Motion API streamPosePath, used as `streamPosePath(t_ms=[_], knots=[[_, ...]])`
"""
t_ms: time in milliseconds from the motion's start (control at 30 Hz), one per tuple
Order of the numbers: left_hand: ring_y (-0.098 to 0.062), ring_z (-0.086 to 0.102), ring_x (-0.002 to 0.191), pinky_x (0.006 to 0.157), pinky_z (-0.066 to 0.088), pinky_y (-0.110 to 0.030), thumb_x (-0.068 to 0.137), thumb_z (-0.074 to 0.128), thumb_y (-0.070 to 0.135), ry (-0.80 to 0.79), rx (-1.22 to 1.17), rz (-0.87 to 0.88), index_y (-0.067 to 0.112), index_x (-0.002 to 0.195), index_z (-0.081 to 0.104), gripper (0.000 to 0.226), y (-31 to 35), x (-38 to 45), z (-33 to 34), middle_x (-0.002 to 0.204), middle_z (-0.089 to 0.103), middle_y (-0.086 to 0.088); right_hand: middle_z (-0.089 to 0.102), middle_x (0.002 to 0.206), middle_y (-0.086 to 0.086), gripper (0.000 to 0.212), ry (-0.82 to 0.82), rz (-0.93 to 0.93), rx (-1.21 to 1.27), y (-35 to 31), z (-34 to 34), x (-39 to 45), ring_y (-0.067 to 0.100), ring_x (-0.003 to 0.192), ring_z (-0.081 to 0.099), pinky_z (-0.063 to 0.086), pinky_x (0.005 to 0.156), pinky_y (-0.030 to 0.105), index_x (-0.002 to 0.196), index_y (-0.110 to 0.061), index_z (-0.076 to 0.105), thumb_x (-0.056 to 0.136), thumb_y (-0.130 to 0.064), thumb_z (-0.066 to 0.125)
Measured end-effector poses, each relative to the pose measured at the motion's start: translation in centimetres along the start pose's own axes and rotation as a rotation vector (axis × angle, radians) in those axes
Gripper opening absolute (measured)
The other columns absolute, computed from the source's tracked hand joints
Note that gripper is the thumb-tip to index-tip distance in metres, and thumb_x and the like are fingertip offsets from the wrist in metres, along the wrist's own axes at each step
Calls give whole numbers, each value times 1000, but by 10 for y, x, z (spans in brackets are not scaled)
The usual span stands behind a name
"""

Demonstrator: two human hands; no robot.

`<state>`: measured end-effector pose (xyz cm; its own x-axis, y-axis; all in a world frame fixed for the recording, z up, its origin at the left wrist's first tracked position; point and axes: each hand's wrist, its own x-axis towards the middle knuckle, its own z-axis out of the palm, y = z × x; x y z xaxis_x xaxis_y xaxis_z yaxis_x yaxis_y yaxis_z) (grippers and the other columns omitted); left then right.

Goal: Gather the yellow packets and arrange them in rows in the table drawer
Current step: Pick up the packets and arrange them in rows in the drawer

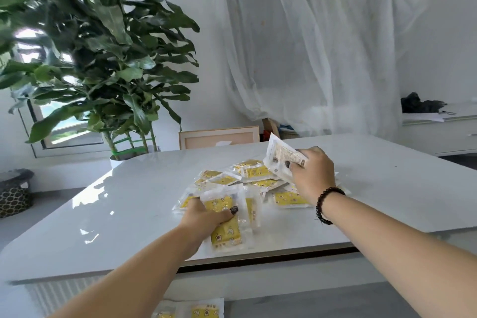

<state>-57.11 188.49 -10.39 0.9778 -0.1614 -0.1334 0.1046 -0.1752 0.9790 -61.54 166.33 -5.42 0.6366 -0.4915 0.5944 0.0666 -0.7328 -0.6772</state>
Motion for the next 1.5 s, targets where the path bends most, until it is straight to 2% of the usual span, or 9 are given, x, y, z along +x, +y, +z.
streamPosePath(t_ms=[267,533,733,800,900,1000,1133,1367,1500], knots=[[-25,75,78,72,60,-39,72,84,10,-100,18,75,9,90,71,22,42,-100,2,82,77,-7,66,75,-1,13,-152,41,188,-48,-59,-32,22,72,61,44,57,24,81,-22,61,79,-12,69],[-21,72,61,51,57,-31,90,66,18,-55,-145,49,9,100,58,16,49,-167,-7,75,74,-8,70,80,11,10,-312,-19,55,-70,-99,-107,23,70,61,43,55,24,87,-11,68,78,-15,70],[-27,70,63,53,60,-37,84,71,9,0,-173,-72,31,143,22,80,38,-193,-20,99,68,-14,72,81,2,8,-155,27,293,-82,-122,-129,21,79,68,57,72,43,88,-9,70,80,-10,69],[-23,69,59,53,60,-33,87,68,7,-66,-130,-87,27,133,43,56,36,-197,-23,87,72,-12,72,82,-1,7,-120,17,394,-84,-128,-135,17,79,69,58,73,42,89,-11,69,82,-9,69],[-18,67,53,51,57,-26,92,62,12,-164,-84,-101,7,102,71,14,35,-210,-25,73,71,-9,71,79,-2,8,-101,-127,429,-86,-131,-148,11,72,68,58,67,34,88,-11,67,81,-8,70],[-21,66,53,45,54,-25,98,49,36,-204,-162,-150,9,88,76,39,33,-211,-28,74,71,-12,62,76,-3,7,-90,-540,379,-89,-133,-160,6,67,59,45,63,13,85,-13,65,80,-12,70],[-31,65,82,69,51,-34,93,46,56,-247,-213,-154,9,96,76,56,31,-204,-38,99,69,-18,60,86,4,15,-182,-1014,314,-85,-133,-168,12,77,58,46,71,15,99,-7,68,85,-5,67],[-27,72,75,70,59,-36,67,77,33,-346,-98,-118,9,104,70,44,35,-214,-41,98,75,-15,57,102,8,27,-417,-1205,139,-68,-128,-174,19,87,60,51,71,27,116,-14,59,93,-4,49],[-28,70,68,54,58,-33,83,71,20,-231,-100,-63,6,93,68,18,32,-212,-42,85,73,-16,56,104,8,27,-451,-1246,63,-64,-122,-174,23,92,61,52,74,30,115,-12,59,99,-9,38]])
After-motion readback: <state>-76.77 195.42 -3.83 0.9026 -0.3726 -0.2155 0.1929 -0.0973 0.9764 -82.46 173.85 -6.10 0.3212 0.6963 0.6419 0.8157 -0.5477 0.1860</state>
